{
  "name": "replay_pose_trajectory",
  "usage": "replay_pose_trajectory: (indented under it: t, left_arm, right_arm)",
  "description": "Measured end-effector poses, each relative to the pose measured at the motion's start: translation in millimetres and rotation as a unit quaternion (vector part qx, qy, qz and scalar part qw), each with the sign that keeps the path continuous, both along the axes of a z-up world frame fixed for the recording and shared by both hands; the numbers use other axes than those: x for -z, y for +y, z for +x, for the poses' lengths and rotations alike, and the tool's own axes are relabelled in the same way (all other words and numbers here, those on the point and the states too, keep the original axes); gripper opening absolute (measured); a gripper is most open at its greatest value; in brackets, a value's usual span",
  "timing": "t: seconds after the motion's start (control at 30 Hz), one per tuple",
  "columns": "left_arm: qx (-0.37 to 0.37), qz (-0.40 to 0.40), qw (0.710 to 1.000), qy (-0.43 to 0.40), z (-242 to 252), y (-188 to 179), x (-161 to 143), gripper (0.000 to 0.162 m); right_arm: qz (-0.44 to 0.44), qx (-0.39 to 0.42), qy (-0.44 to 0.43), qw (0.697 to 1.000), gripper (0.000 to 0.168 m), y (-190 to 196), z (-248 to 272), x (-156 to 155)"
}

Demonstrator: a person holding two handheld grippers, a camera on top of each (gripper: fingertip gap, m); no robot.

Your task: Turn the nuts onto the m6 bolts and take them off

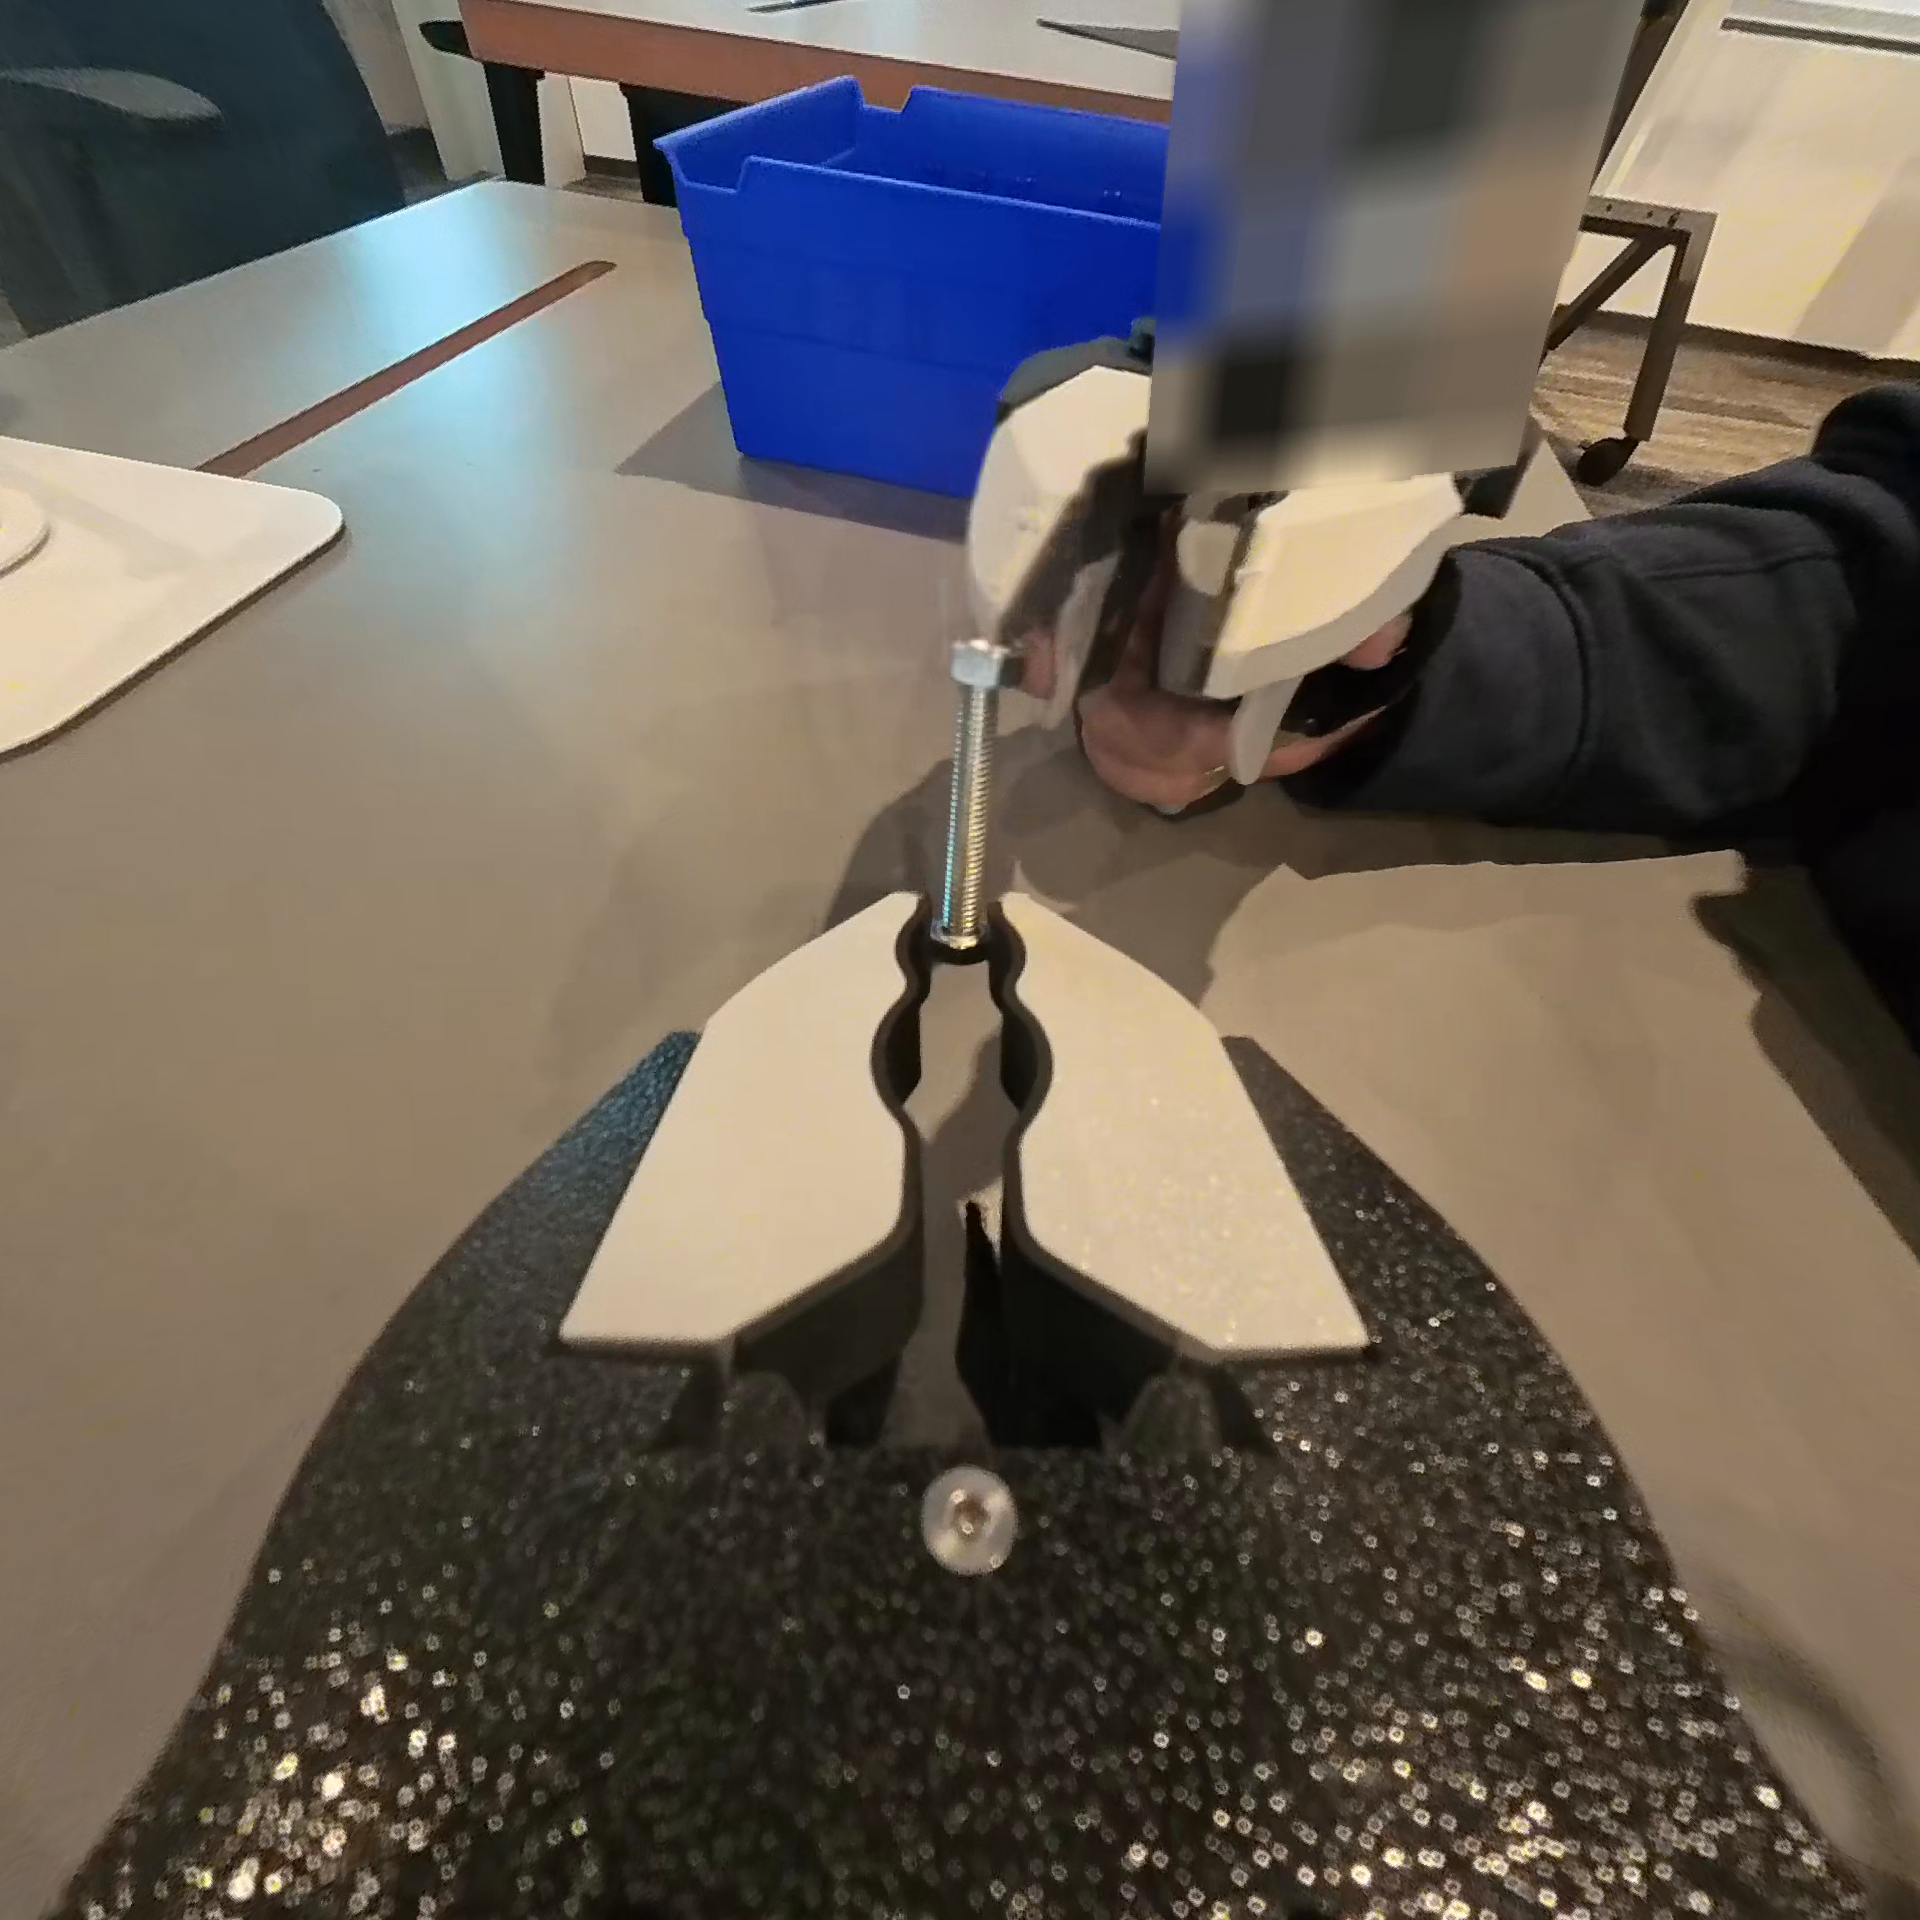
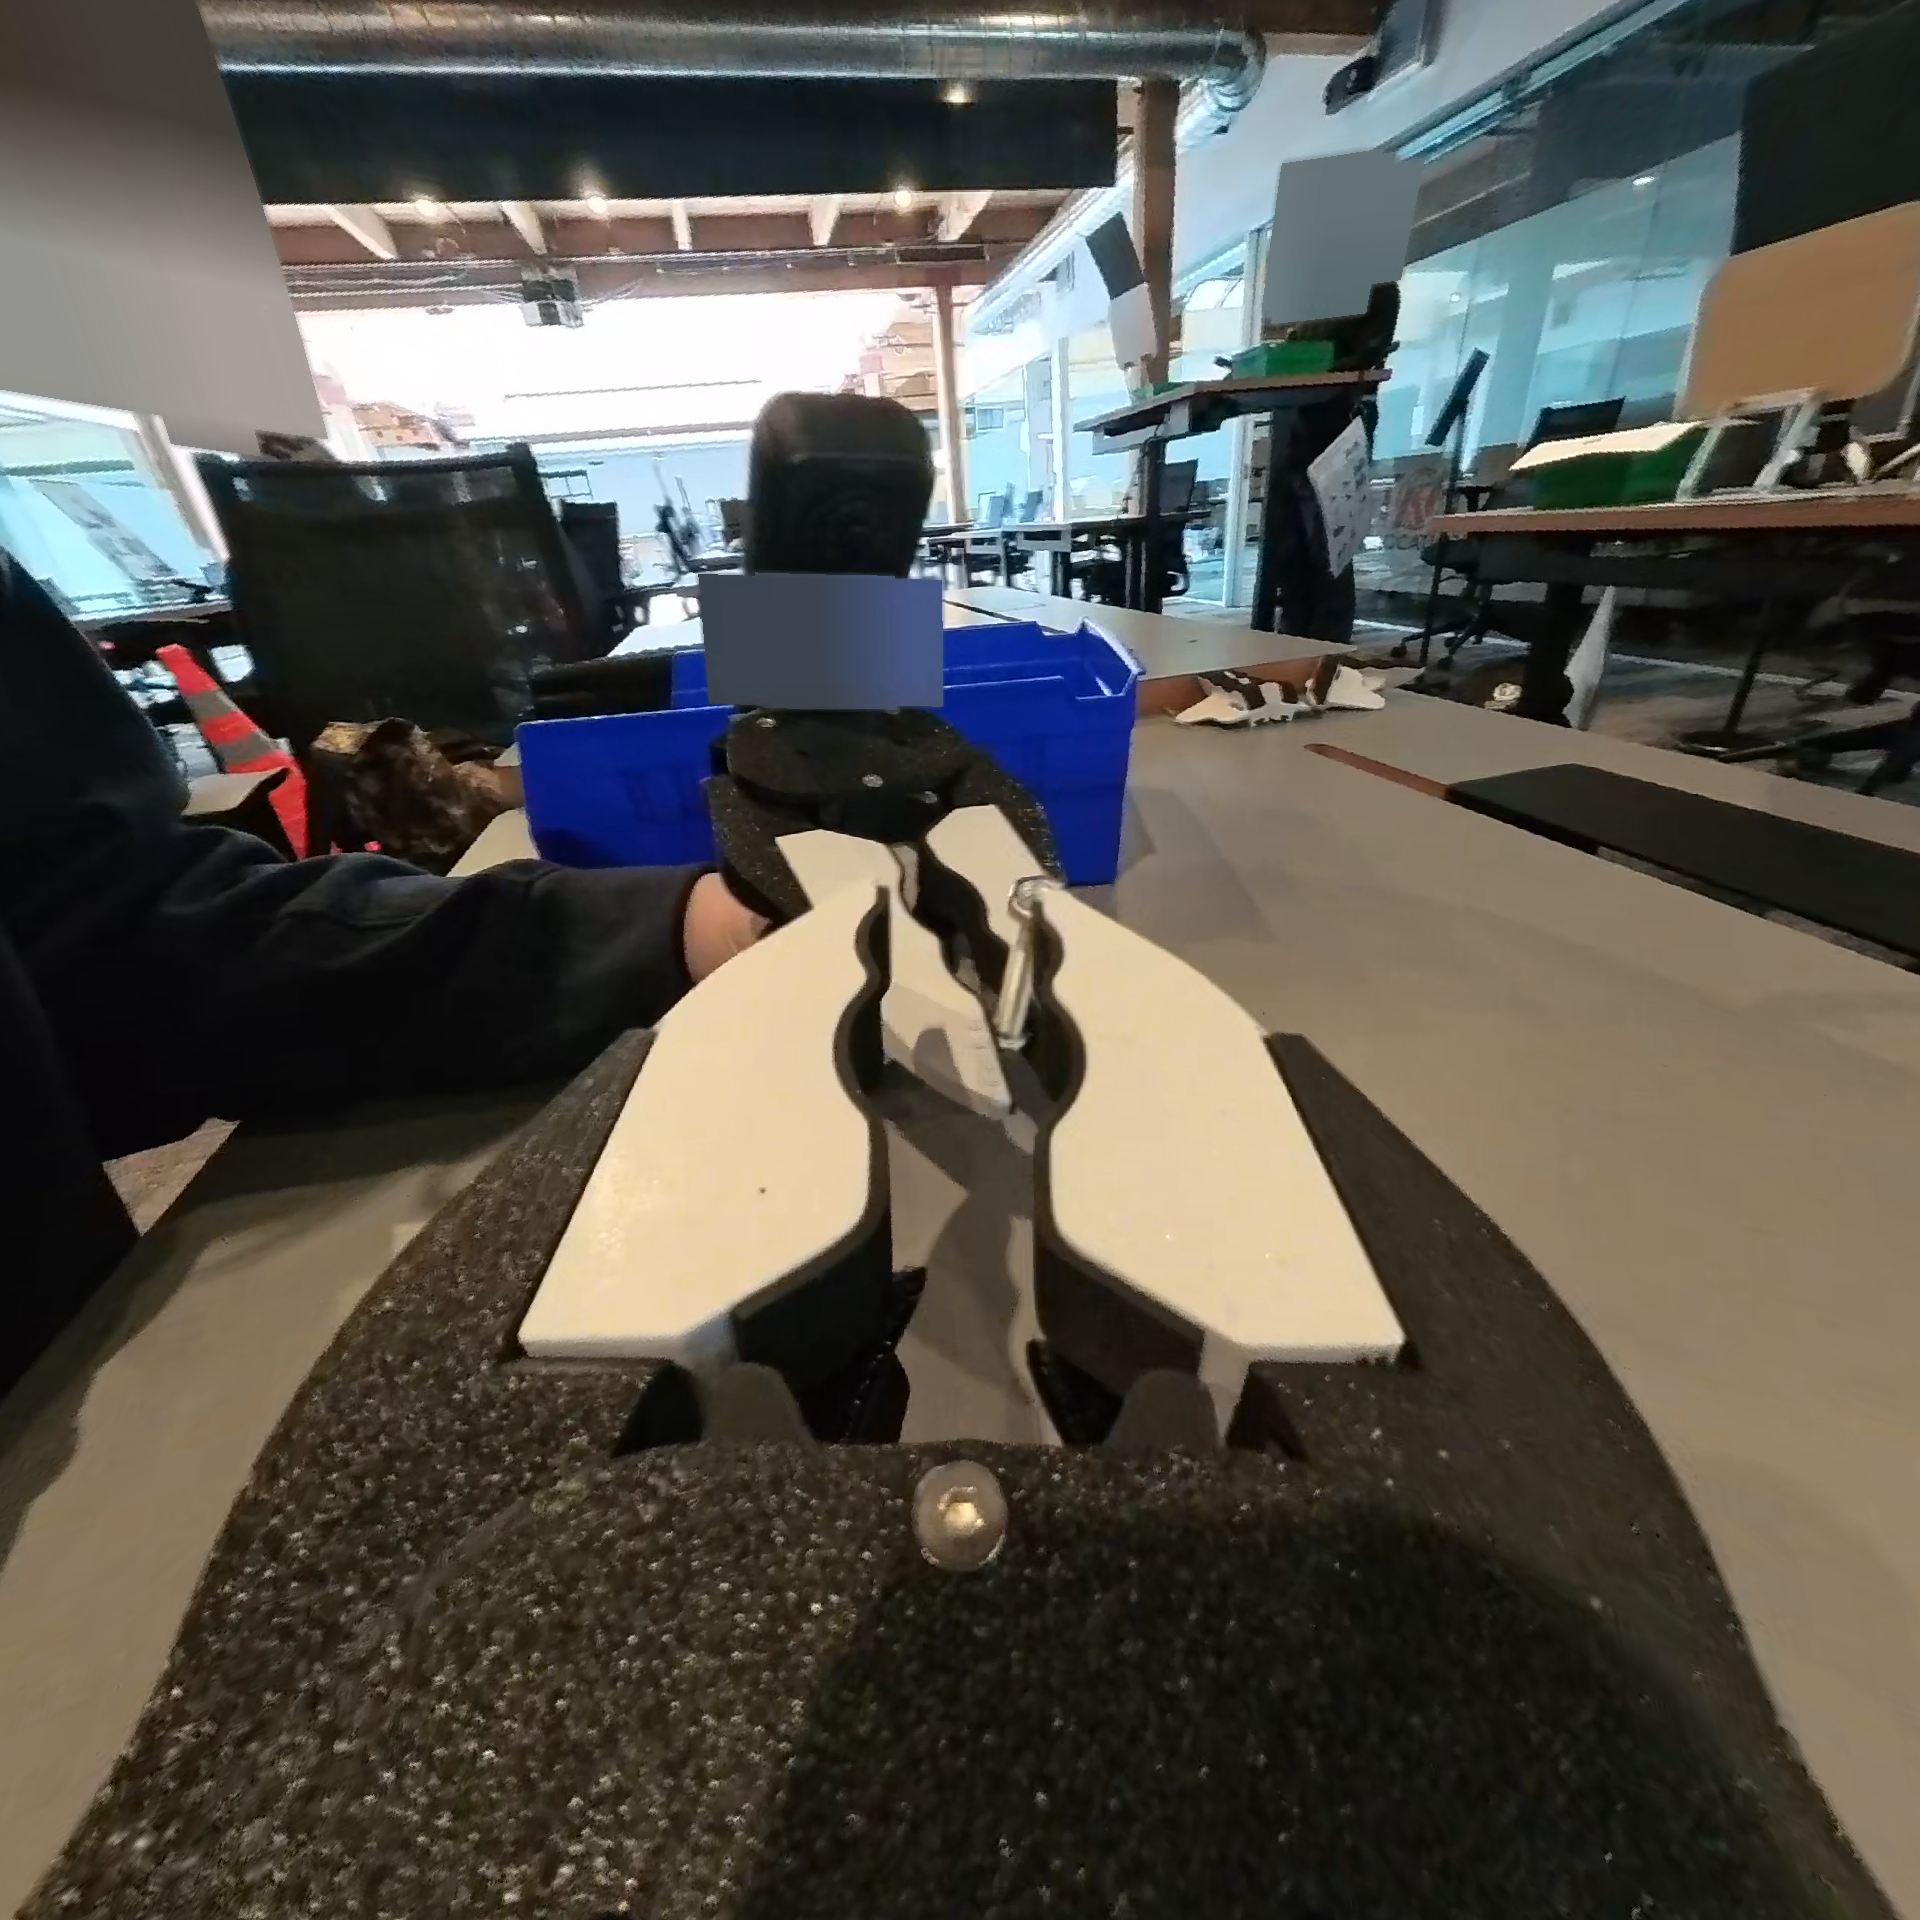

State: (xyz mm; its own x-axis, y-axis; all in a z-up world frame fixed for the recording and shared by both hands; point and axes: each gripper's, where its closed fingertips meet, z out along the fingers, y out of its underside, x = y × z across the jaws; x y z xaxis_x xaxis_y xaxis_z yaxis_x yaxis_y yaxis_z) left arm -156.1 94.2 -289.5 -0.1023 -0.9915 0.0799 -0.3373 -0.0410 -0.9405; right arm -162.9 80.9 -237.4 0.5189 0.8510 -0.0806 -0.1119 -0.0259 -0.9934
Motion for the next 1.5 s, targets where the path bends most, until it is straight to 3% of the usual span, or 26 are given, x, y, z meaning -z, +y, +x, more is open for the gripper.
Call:
replay_pose_trajectory:
  t: [0.3,0.4,0.67,0.77,0.97,1.1,1.33,1.43,1.5]
  left_arm:
    - [0.002,-0.001,1.000,0.003,0,-1,1,0.010]
    - [0.001,-0.003,1.000,0.000,0,0,0,0.010]
    - [0.003,-0.004,1.000,0.004,0,-1,1,0.010]
    - [0.002,-0.008,1.000,0.001,0,0,0,0.010]
    - [0.005,-0.004,1.000,0.012,1,-1,3,0.010]
    - [0.004,-0.010,1.000,0.008,0,0,2,0.009]
    - [0.007,-0.010,1.000,0.010,1,-1,3,0.010]
    - [0.005,-0.015,1.000,0.004,0,0,1,0.010]
    - [0.005,-0.019,1.000,0.000,0,0,0,0.010]
  right_arm:
    - [-0.014,0.011,-0.001,1.000,0.028,5,1,2]
    - [-0.011,-0.012,0.005,1.000,0.017,-3,0,0]
    - [-0.016,0.023,-0.001,1.000,0.027,8,3,2]
    - [-0.009,-0.003,-0.005,1.000,0.015,-2,0,2]
    - [-0.007,0.032,-0.006,0.999,0.024,8,3,2]
    - [-0.008,-0.010,-0.010,1.000,0.005,-4,-1,3]
    - [-0.008,0.045,-0.016,0.999,0.024,12,4,4]
    - [-0.009,-0.007,-0.019,1.000,0.006,-2,-3,4]
    - [-0.007,0.008,-0.007,1.000,0.011,0,2,2]
